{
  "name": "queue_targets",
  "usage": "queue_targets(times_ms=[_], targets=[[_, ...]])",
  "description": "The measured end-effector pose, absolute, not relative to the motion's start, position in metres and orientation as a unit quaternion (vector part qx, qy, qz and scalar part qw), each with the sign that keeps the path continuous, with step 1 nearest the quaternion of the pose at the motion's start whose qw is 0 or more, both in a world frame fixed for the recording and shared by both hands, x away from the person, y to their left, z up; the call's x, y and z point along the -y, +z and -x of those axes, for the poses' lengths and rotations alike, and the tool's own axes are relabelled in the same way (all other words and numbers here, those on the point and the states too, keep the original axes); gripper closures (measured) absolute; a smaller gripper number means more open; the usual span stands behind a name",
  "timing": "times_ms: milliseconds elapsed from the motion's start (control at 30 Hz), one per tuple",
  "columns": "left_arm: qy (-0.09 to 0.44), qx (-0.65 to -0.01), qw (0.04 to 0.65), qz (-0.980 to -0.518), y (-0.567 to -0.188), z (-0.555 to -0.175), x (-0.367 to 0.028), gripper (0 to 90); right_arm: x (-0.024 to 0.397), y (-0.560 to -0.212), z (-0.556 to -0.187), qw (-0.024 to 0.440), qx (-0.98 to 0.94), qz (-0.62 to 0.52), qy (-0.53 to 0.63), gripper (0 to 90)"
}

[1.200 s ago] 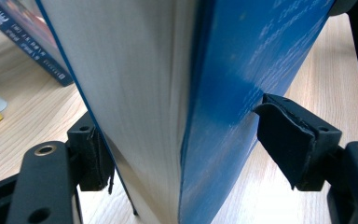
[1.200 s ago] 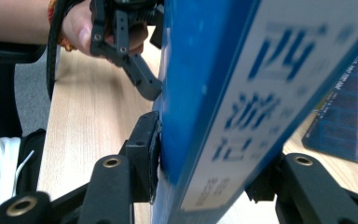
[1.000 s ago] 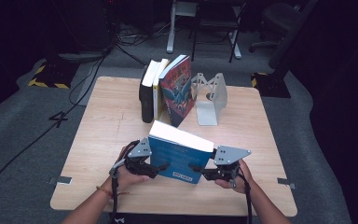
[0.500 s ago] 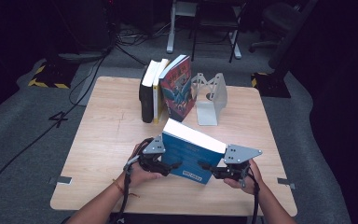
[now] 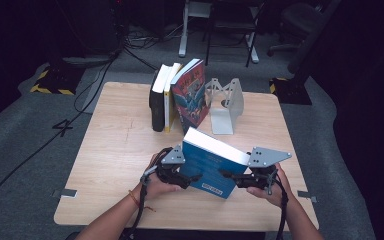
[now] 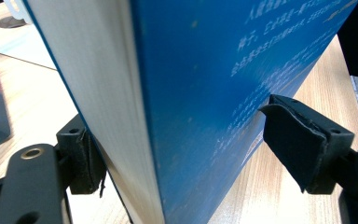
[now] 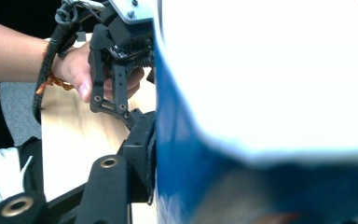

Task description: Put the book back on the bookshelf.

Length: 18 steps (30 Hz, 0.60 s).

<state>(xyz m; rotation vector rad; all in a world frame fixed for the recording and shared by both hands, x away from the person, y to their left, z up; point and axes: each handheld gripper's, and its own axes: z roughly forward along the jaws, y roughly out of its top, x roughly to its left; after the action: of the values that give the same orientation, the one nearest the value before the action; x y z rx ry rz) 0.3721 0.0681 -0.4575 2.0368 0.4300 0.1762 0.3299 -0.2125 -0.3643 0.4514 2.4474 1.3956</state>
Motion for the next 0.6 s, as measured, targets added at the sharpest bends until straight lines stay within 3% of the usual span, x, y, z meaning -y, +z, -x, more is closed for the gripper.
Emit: queue_targets(times_ms=[433,600], targets=[[0.074,-0.178,0.504,-0.842,-0.46,-0.371,-0.07,19.5,0.21,-0.361,-0.334,0.131,-0.844,-0.163,0.493,58.3],[0.075,-0.196,0.473,-0.855,-0.466,-0.368,-0.08,19.7,0.21,-0.361,-0.331,0.13,-0.844,-0.156,0.496,60.1]])
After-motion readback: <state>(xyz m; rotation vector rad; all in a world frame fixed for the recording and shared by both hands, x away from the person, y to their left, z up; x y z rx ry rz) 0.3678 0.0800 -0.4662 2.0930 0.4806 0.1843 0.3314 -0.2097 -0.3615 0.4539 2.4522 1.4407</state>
